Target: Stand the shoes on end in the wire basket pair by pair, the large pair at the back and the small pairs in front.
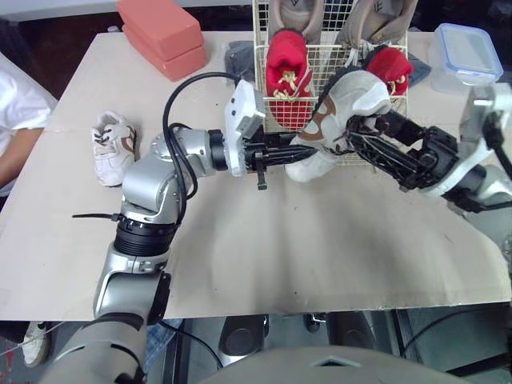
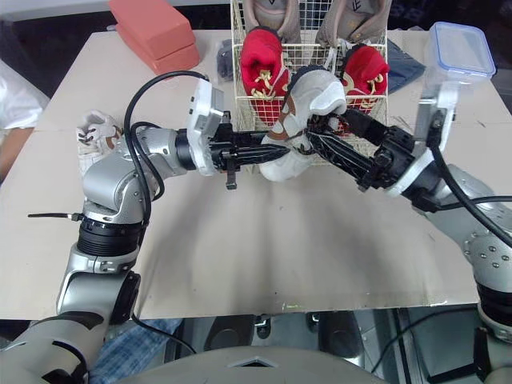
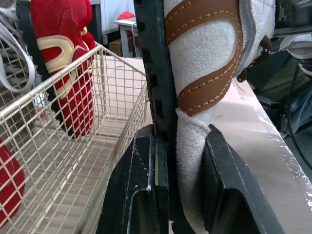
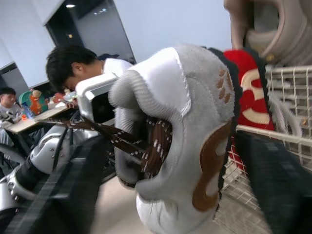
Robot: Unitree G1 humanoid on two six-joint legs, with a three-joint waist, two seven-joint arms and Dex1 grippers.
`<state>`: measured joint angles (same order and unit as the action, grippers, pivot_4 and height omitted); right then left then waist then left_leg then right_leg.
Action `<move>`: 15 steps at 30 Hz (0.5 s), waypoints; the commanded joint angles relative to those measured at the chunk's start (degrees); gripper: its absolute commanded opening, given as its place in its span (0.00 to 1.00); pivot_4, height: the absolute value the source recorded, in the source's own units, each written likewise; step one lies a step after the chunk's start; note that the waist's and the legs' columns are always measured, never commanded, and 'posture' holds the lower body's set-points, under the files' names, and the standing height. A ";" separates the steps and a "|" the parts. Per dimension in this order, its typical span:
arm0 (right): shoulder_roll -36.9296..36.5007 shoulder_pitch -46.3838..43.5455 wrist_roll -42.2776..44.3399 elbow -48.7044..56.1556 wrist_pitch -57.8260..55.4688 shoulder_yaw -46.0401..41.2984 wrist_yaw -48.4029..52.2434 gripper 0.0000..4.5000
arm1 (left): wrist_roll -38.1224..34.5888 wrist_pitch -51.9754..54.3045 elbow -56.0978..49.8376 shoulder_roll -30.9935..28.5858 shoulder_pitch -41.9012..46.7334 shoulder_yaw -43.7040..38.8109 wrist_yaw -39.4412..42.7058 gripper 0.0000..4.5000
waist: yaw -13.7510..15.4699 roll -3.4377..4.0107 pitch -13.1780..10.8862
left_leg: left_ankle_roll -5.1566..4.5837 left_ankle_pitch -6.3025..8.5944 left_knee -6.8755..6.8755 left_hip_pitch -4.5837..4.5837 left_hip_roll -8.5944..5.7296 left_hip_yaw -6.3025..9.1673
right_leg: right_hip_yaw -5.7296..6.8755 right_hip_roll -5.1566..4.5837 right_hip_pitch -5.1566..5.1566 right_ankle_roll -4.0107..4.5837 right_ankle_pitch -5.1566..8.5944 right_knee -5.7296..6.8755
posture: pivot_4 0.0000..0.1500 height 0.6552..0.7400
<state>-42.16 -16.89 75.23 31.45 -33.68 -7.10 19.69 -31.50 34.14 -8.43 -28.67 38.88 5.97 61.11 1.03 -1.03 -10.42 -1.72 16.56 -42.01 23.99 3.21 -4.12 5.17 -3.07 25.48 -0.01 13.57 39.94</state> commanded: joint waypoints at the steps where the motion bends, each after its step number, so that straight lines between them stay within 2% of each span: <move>1: 0.75 -1.43 -1.59 2.03 -1.57 -0.06 -1.26 0.43 | -0.36 -1.25 -1.90 0.19 1.11 -0.39 0.20 0.11 | -0.04 0.00 0.00 | -0.01 0.00 0.01 0.00 -0.01 0.00 | 0.00 0.00 0.00 0.00 0.00 -0.01 | 1.00 0.36; 2: 0.86 -1.46 -2.08 2.16 -1.94 0.01 -1.21 0.31 | -0.33 -1.27 -1.89 0.23 1.13 -0.38 0.18 0.11 | -0.06 0.00 0.00 | -0.02 0.01 0.01 0.01 -0.01 -0.01 | -0.01 -0.01 0.00 0.00 0.00 -0.02 | 1.00 0.36; 3: 1.16 -1.40 -2.11 2.24 -2.36 -0.01 -1.79 0.25 | -0.29 -1.31 -1.89 0.29 1.13 -0.40 0.19 0.11 | -0.08 0.00 0.00 | -0.02 0.01 0.01 0.01 -0.01 -0.01 | 0.00 0.00 0.00 0.00 0.00 -0.02 | 1.00 0.36; 5: 1.67 -1.22 -2.13 2.52 -3.08 -0.17 -2.90 0.05 | -0.26 -1.38 -1.97 0.42 1.08 -0.43 0.18 0.11 | -0.10 0.00 0.00 | -0.03 0.02 0.01 0.00 -0.01 -0.01 | 0.00 0.00 0.00 0.00 0.00 -0.01 | 1.00 0.36; 6: 1.77 -1.12 -2.30 2.79 -3.41 -0.26 -3.14 0.02 | -0.28 -1.39 -2.03 0.47 1.00 -0.45 0.22 0.11 | -0.11 0.00 0.00 | -0.03 0.02 0.01 0.00 -0.01 -0.01 | 0.00 0.01 0.00 -0.01 0.01 0.00 | 1.00 0.36; 8: 1.93 -0.86 -1.99 3.36 -3.93 -0.83 -3.93 0.02 | -0.41 -1.02 -2.15 0.71 0.85 -0.66 -0.17 0.11 | -0.13 0.00 0.00 | -0.04 0.02 0.01 -0.01 -0.01 0.00 | -0.01 0.02 0.00 -0.01 0.01 0.01 | 1.00 0.36; 10: 1.77 -0.71 -1.57 3.95 -4.27 -1.72 -4.96 0.00 | -1.33 1.19 -2.58 0.39 0.82 -0.96 -0.58 0.33 | -0.13 0.00 0.00 | -0.04 0.02 0.01 -0.01 -0.01 0.00 | -0.01 0.01 0.00 -0.01 0.01 0.00 | 1.00 0.36; 11: 1.73 -0.86 -0.89 4.32 -4.47 -2.38 -6.01 0.00 | -1.52 1.67 -2.87 0.14 0.74 -1.03 -0.57 0.40 | -0.14 0.00 0.00 | -0.04 0.02 0.02 -0.01 0.00 0.00 | -0.01 0.01 0.00 -0.01 0.01 0.00 | 1.00 0.36; 15: 1.78 -1.89 2.45 5.89 -4.73 -4.66 -10.28 0.00 | 0.17 -0.75 -3.03 -0.27 0.29 -1.45 -1.31 0.76 | -0.15 0.00 0.00 | -0.04 0.02 0.03 0.00 0.00 -0.01 | -0.02 0.01 0.03 -0.01 0.01 0.00 | 1.00 0.36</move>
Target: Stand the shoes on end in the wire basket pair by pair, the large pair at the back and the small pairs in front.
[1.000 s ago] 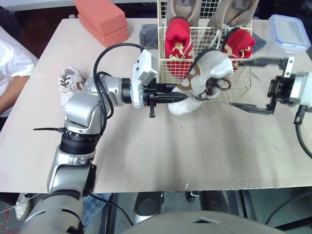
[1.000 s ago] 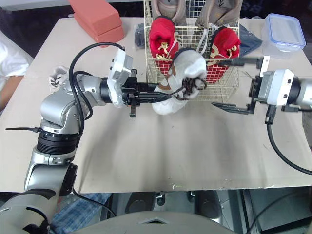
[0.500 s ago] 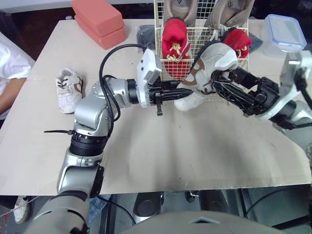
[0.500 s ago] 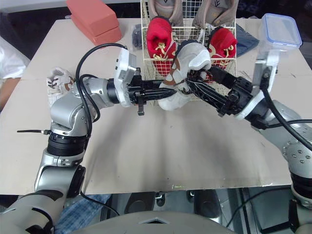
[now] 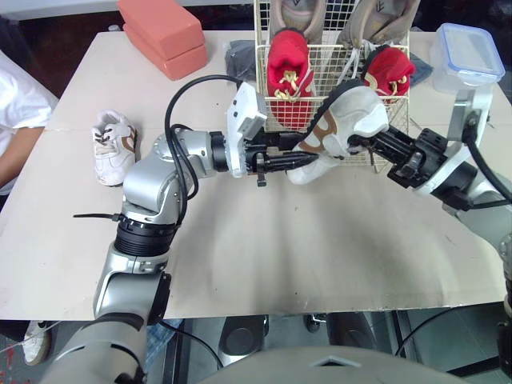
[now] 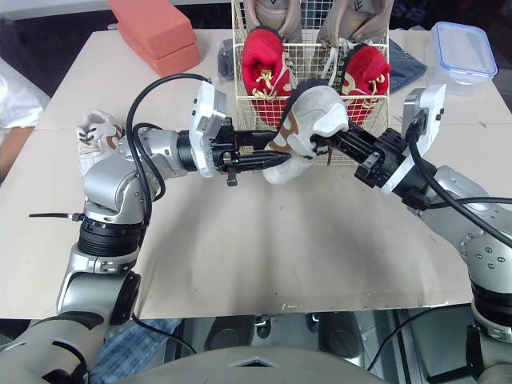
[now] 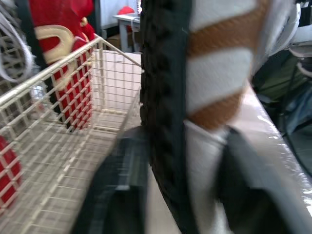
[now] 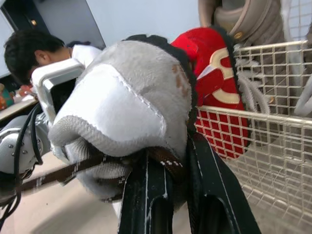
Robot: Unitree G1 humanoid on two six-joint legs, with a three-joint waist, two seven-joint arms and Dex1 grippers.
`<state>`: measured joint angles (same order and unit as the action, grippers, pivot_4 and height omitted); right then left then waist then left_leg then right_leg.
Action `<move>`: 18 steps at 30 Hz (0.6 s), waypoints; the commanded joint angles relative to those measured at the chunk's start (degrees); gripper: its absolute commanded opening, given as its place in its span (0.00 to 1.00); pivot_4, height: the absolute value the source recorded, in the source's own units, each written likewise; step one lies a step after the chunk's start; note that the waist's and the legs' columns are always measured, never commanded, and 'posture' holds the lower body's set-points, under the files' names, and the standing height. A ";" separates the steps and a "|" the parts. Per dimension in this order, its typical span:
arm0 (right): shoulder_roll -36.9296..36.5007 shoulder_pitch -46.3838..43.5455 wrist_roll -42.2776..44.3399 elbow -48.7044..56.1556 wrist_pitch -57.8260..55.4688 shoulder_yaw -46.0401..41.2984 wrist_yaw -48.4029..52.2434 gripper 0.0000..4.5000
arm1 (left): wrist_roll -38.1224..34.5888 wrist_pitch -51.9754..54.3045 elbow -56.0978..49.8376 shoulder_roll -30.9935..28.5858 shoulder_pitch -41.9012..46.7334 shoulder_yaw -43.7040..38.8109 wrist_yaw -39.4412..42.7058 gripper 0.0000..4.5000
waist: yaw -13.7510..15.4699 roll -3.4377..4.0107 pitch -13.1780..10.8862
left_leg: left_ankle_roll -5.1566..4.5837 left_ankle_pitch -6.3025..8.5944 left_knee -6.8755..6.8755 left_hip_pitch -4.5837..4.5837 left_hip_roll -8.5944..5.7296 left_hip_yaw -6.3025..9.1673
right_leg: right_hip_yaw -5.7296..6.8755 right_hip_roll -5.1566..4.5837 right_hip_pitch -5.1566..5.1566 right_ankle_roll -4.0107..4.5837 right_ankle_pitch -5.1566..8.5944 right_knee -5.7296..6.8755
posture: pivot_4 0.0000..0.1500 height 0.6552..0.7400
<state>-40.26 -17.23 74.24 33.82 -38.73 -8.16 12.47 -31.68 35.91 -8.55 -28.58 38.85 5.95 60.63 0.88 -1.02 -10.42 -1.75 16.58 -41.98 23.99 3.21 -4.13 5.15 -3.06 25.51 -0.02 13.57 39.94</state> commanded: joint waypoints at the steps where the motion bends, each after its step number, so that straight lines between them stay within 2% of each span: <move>1: -0.17 -1.85 4.41 4.06 0.56 -4.31 -4.47 0.00 | 0.83 -3.32 -2.96 -0.35 0.05 -1.92 -1.63 0.88 | 0.02 0.00 0.00 | 0.00 0.00 0.00 0.00 0.00 0.00 | 0.00 0.00 0.00 0.00 0.00 0.00 | 1.00 0.36; 2: -0.23 -2.16 5.52 4.44 0.80 -5.07 -6.00 0.00 | 0.25 -2.47 -3.22 -0.66 -0.20 -2.47 -2.12 0.98 | 0.01 0.00 0.00 | 0.00 0.00 0.00 0.00 0.00 0.00 | 0.00 0.00 0.00 0.00 0.00 0.00 | 1.00 0.36; 3: -0.35 -2.62 6.54 4.57 1.07 -5.93 -7.62 0.00 | -0.21 -2.28 -3.74 -1.06 -0.58 -3.04 -2.21 1.00 | 0.00 0.00 0.00 | 0.00 0.00 0.00 0.00 0.00 0.00 | -0.01 0.00 0.00 0.00 0.00 0.00 | 1.00 0.36; 9: -0.40 -4.33 7.38 2.93 2.64 -10.66 -15.87 0.00 | -2.97 0.25 -8.71 -2.39 -3.00 -5.90 -4.83 1.00 | -0.02 0.00 0.00 | 0.01 0.00 0.02 0.00 0.01 -0.01 | -0.03 0.00 0.02 0.00 0.00 0.00 | 1.00 0.36; 18: 3.13 -2.40 -6.35 -3.82 3.47 -8.54 -18.37 0.00 | -5.94 2.98 -14.06 -3.90 -4.69 -7.37 -7.49 1.00 | -0.02 0.00 0.00 | 0.01 -0.01 0.05 0.00 0.00 -0.05 | -0.08 0.00 0.03 -0.01 0.00 0.00 | 1.00 0.36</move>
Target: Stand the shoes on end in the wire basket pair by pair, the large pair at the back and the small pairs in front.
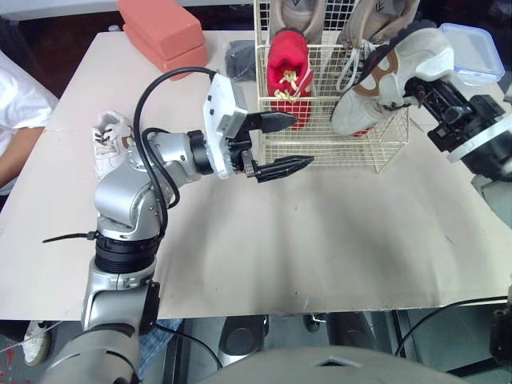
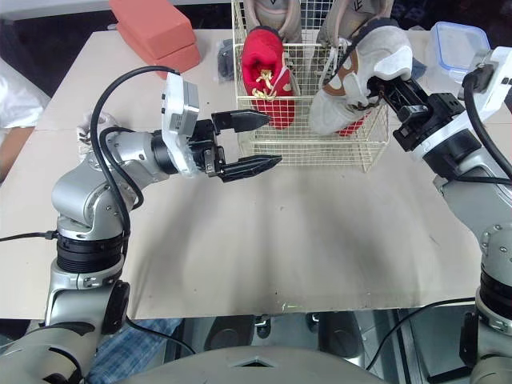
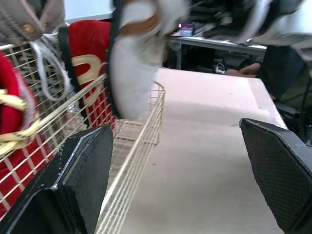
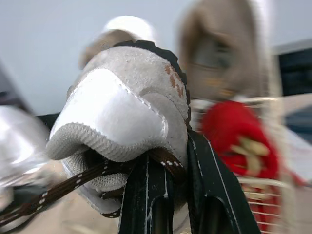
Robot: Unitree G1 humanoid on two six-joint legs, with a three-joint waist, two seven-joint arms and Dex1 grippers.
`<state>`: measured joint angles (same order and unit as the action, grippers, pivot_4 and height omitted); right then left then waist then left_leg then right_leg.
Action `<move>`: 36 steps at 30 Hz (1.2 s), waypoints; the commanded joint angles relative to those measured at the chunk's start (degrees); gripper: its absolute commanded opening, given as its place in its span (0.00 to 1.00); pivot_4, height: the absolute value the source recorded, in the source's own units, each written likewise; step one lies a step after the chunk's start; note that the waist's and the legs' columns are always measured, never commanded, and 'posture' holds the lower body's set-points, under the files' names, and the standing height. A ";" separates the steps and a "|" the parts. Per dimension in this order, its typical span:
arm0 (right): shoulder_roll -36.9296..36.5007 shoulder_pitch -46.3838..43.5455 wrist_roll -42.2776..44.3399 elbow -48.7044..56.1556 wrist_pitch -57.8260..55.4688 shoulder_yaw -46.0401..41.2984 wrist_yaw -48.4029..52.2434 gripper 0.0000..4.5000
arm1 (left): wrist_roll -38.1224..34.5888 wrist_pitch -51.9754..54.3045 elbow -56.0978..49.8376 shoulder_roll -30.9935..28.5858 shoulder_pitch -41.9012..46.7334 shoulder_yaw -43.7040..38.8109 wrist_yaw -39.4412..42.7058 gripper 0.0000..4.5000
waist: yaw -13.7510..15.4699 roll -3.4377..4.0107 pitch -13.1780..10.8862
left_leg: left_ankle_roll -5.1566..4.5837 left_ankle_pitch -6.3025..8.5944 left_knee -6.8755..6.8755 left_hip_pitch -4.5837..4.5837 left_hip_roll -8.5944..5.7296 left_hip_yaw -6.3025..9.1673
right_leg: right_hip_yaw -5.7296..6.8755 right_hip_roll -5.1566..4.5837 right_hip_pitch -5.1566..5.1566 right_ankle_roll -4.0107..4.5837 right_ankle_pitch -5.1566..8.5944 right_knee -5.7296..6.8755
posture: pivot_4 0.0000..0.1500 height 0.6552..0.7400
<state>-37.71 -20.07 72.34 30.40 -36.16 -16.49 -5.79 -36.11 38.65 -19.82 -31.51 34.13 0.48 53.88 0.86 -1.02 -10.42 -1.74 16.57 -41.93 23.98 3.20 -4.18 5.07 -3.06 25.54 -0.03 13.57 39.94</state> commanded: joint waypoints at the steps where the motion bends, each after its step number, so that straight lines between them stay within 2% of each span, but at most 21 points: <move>1: 1.10 0.90 -5.69 -1.13 0.45 0.27 -0.77 0.00 | -1.67 0.36 -2.93 -1.18 0.06 -2.02 -1.01 1.00 | -0.01 0.00 0.00 | 0.00 0.00 0.03 0.00 0.00 0.00 | 0.00 0.00 0.01 0.00 0.00 0.00 | 1.00 0.36; 11: 4.91 4.39 -13.50 -2.24 -2.54 1.52 -3.10 0.00 | -2.85 0.56 -3.90 -1.74 -0.23 -2.71 -3.71 1.00 | -0.02 0.00 0.00 | 0.01 0.00 0.07 -0.01 0.00 -0.03 | -0.04 0.02 0.05 0.00 0.00 -0.01 | 1.00 0.36; 17: 7.05 3.91 -15.24 -2.50 -2.84 0.71 -3.90 0.00 | 0.71 -2.45 -3.53 -1.85 -0.35 -1.61 -6.00 1.00 | 0.00 0.00 0.01 | 0.00 0.00 0.06 -0.02 0.00 -0.03 | -0.04 0.03 0.03 -0.12 0.07 0.00 | 1.00 0.36; 20: 7.29 3.91 -15.50 -2.39 -3.41 0.37 -3.64 0.22 | 1.84 -3.70 -3.31 -1.87 -0.85 -1.45 -6.28 1.00 | -0.01 0.00 0.01 | 0.00 0.00 0.06 -0.02 -0.01 -0.03 | -0.04 0.03 0.03 -0.12 0.07 0.00 | 1.00 0.36; 23: 7.42 3.88 -15.64 -2.05 -3.79 -0.22 -3.31 0.51 | 1.69 -3.74 -3.59 -1.78 -1.19 -1.59 -6.59 1.00 | -0.03 0.00 0.01 | 0.00 0.00 0.07 -0.02 0.00 -0.04 | -0.05 0.03 0.03 -0.11 0.06 0.00 | 1.00 0.36; 26: 7.05 3.69 -15.04 -1.31 -4.48 -1.27 -3.25 0.84 | 1.30 -3.39 -3.89 -1.74 -1.45 -1.88 -7.08 1.00 | -0.05 0.00 0.01 | 0.00 0.00 0.07 -0.02 0.00 -0.03 | -0.05 0.04 0.04 -0.10 0.06 0.00 | 1.00 0.36; 27: 6.55 3.85 -14.78 -1.02 -4.83 -1.84 -3.00 0.98 | 1.15 -3.32 -3.99 -1.78 -1.60 -2.09 -7.21 1.00 | -0.04 0.00 0.01 | 0.00 0.00 0.07 -0.02 0.00 -0.04 | -0.05 0.04 0.04 -0.10 0.06 0.00 | 1.00 0.36; 34: -3.71 10.20 -9.24 0.60 -9.51 -10.23 7.93 0.99 | 1.46 -4.01 -2.46 -4.36 -4.29 -6.20 -7.70 1.00 | 0.11 0.01 0.00 | -0.02 0.01 0.14 0.02 -0.01 -0.02 | -0.02 0.03 0.06 -0.01 0.01 -0.08 | 1.00 0.36; 36: -8.02 14.39 -9.33 2.13 -9.13 -12.28 17.45 0.99 | 2.55 -5.40 -0.01 -5.79 -5.01 -8.25 -7.46 1.00 | 0.12 0.07 0.01 | -0.07 0.04 0.14 0.00 -0.01 -0.02 | -0.03 0.04 0.05 -0.06 0.04 -0.08 | 1.00 0.36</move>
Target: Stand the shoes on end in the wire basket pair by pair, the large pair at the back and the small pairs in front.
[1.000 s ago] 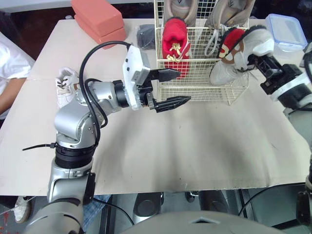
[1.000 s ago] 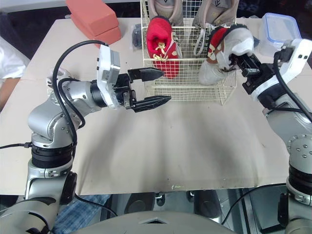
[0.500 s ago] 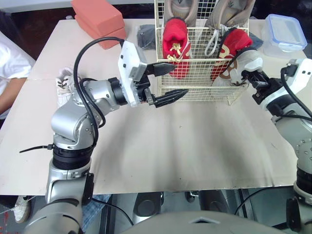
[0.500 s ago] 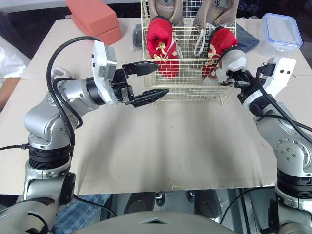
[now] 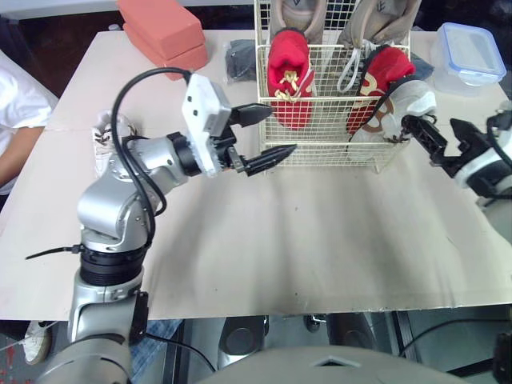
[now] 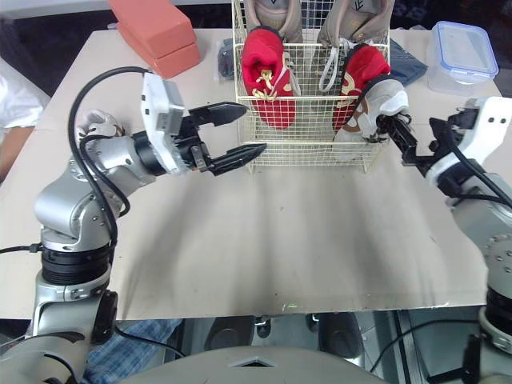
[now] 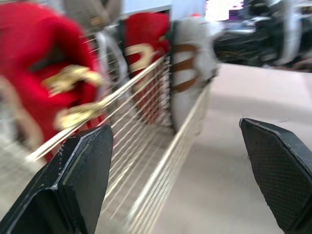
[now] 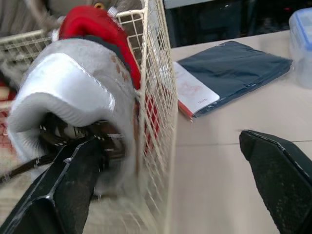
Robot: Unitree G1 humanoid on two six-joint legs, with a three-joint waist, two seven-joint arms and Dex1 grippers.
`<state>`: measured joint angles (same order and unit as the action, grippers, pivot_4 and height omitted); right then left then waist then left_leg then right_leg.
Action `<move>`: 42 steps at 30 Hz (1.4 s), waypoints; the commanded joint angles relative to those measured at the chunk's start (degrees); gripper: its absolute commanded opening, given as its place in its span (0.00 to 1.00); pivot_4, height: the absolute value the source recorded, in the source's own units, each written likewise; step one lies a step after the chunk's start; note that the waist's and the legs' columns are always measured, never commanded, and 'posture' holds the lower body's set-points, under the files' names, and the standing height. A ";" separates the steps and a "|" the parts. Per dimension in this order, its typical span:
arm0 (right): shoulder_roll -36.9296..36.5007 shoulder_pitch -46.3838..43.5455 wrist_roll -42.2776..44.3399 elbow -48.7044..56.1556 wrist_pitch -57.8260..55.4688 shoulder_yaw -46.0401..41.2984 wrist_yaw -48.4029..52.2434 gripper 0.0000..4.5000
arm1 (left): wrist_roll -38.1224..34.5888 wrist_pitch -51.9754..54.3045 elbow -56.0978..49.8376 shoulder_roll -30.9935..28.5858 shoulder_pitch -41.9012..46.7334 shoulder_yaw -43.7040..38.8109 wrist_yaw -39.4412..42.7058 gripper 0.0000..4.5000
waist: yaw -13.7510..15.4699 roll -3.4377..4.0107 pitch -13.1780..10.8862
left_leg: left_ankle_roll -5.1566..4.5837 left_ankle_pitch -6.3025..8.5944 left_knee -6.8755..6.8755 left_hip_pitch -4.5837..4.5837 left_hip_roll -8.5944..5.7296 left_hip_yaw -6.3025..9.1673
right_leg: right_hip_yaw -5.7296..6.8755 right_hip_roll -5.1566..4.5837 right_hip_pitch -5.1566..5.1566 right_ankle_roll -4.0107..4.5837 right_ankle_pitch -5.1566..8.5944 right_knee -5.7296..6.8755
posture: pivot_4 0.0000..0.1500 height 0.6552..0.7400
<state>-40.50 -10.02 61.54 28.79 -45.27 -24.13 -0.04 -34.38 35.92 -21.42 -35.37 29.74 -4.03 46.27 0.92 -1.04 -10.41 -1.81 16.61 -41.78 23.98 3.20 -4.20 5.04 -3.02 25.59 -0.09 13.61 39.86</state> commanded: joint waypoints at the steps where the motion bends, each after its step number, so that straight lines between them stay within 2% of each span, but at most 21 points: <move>1: -6.67 5.96 1.08 4.39 0.50 -5.25 15.63 0.99 | 1.17 -3.32 2.79 -2.31 -0.72 -4.66 0.05 1.00 | 0.04 0.10 0.00 | -0.14 0.08 0.00 -0.01 -0.01 -0.03 | -0.02 -0.02 0.01 -0.10 0.06 0.02 | 1.00 0.36; 5: -9.61 12.01 -3.90 7.97 7.68 -4.66 31.82 0.99 | 2.94 -6.05 9.68 -4.52 -0.53 -8.59 -0.43 1.00 | -0.17 0.05 0.00 | -0.18 0.10 0.18 -0.15 0.01 -0.02 | -0.02 0.06 -0.02 -0.14 0.09 -0.02 | 1.00 0.36; 7: -8.17 13.79 -8.04 10.44 12.84 -1.42 36.94 0.99 | 4.35 -7.56 14.99 -6.36 -0.24 -11.31 -1.04 1.00 | -0.18 0.04 0.00 | -0.18 0.11 0.25 -0.20 0.03 -0.02 | -0.03 0.08 -0.01 -0.16 0.10 -0.02 | 1.00 0.36; 14: 0.78 12.48 -19.88 11.94 26.71 8.91 41.91 0.99 | 8.07 -11.98 35.09 -14.23 1.46 -17.01 -0.32 1.00 | -0.07 -0.08 0.02 | -0.14 0.08 0.31 -0.16 0.05 -0.06 | -0.02 0.01 0.05 -0.16 0.10 -0.04 | 1.00 0.36; 22: 4.20 12.73 -24.59 9.36 30.03 13.99 43.50 0.99 | 15.29 -21.17 65.88 -22.56 10.22 -17.01 -0.94 1.00 | -0.07 -0.43 0.09 | 0.03 -0.01 0.31 -0.13 0.01 -0.06 | 0.25 -0.06 0.05 -0.15 0.10 -0.06 | 1.00 0.36; 27: 5.10 12.70 -25.16 9.56 29.73 15.30 43.63 0.99 | 19.19 -22.80 80.62 -21.95 18.21 -14.91 -3.98 1.00 | 0.13 -0.53 0.12 | 0.03 -0.02 0.30 -0.13 0.00 -0.05 | 0.36 -0.09 0.05 -0.14 0.09 0.00 | 1.00 0.36; 33: 5.27 12.78 -25.93 9.78 29.91 15.99 43.55 0.99 | 23.33 -20.83 91.41 -21.12 25.34 -12.14 -4.81 1.00 | -0.08 -0.81 0.12 | 0.07 -0.04 0.28 -0.11 -0.01 -0.07 | 0.38 -0.08 0.05 -0.13 0.08 0.00 | 1.00 0.36; 42: 5.87 12.53 -27.35 9.78 30.37 16.94 43.20 0.99 | 29.78 -18.89 97.51 -20.78 28.74 -9.08 -8.67 1.00 | -0.09 -0.84 0.13 | 0.08 -0.04 0.28 -0.15 0.00 -0.09 | 0.36 -0.10 0.05 -0.10 0.07 0.06 | 1.00 0.36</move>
<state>-34.83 2.97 34.19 36.93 -16.01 -7.04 43.31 -6.56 16.46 75.13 -55.56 58.12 -14.07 38.10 0.84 -1.87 -10.28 -1.73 16.57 -41.51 23.83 3.19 -4.28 5.41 -3.12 25.64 -0.19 13.68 39.92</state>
